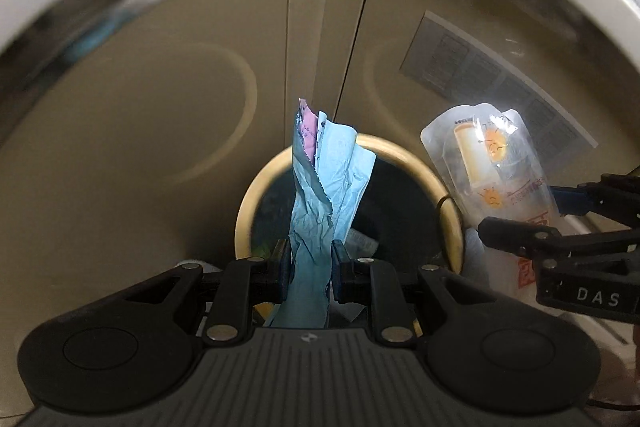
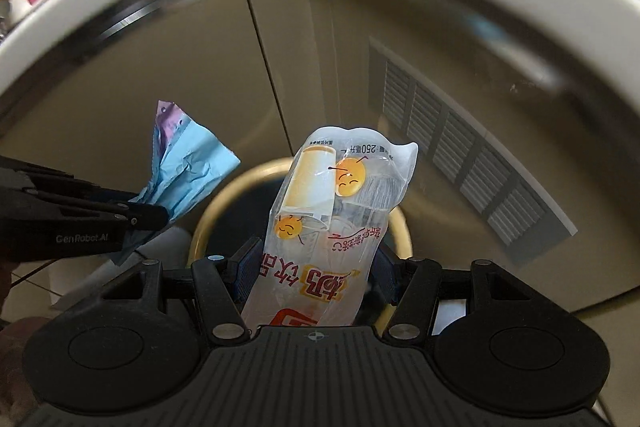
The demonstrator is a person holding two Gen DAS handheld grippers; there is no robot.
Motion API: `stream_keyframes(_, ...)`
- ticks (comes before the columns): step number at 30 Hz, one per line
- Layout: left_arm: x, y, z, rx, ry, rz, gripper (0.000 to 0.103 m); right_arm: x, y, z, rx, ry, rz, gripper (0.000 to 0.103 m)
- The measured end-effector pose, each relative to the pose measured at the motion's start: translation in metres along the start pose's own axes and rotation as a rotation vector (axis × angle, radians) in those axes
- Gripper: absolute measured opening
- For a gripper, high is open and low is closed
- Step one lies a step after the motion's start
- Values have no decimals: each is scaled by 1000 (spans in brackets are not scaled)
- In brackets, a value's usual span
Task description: Collect trash
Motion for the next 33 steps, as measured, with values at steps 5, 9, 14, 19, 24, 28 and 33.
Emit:
stream_keyframes(5, 2, 5, 20, -59, 10, 10, 22, 1, 4, 22, -78, -8, 18, 62)
stream_keyframes(9, 6, 6, 25, -73, 5, 29, 22, -4, 5, 34, -117, -12, 5, 62)
stream_keyframes(14, 6, 9, 33, -98, 0, 30, 22, -7, 7, 44, -169, -14, -25, 62)
stream_keyframes(19, 11, 4, 50, -131, -7, 39, 22, -13, 3, 61, -223, -15, -38, 63)
stream_keyframes(24, 12, 4, 59, -148, -15, 46, 34, -14, -7, 74, -227, -1, -40, 66)
stream_keyframes(28, 7, 2, 62, -144, -70, 37, 83, -9, -13, 72, -188, 11, -8, 77)
stream_keyframes(33, -3, -2, 58, -120, -79, -1, 103, 2, -20, 61, -139, 11, 59, 90)
Point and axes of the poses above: each gripper's, at about its wrist camera, not at the fingertips, and z roughly the way its jaws point, x to its right, y to its underside, the point moved 8 cm from there along z, roughly the way its jaws point, and after that the axes turned 3 degrees about x, right-handed, at the moved point
